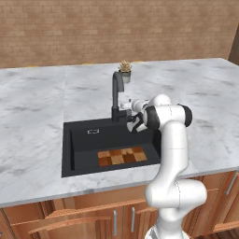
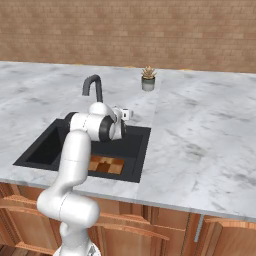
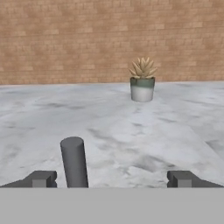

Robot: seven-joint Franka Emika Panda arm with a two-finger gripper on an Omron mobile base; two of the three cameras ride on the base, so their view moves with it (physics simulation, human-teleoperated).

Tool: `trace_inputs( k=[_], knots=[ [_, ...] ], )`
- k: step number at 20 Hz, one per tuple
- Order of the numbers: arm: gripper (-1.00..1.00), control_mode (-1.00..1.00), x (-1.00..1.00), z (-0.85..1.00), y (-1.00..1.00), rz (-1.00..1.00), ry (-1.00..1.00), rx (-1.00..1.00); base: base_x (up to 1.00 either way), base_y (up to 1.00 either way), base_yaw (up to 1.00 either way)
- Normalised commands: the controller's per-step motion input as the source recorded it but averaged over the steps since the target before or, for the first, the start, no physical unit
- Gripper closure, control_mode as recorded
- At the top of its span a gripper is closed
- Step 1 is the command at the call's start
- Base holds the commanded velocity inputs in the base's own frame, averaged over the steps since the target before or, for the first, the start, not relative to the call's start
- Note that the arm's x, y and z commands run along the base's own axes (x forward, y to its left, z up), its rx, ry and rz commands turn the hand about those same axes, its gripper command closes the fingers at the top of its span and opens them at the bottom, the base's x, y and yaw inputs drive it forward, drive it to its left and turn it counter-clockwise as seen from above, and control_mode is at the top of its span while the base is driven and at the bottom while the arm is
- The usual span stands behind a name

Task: Turn on the sink faucet with hot water and rinse the cutting board for ten seconds, then turn off the faucet. Push the cutting board to reach the water if necessary.

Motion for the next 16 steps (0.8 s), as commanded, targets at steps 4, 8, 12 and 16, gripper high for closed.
trace_inputs(
  k=[4, 8, 12, 16],
  knots=[
    [-1.00, -1.00, 0.04, -0.03, 0.03, 0.00, 0.00, 0.00, 0.00, 0.00, 0.00],
    [-1.00, -1.00, 0.00, 0.00, 0.00, 0.00, 0.00, 0.00, 0.00, 0.00, 0.00],
    [-1.00, -1.00, 0.06, 0.00, 0.00, 0.00, 0.00, 0.00, 0.00, 0.00, 0.00],
    [-1.00, -1.00, 0.04, 0.00, 0.01, 0.00, 0.00, 0.00, 0.00, 0.00, 0.00]
  ],
)
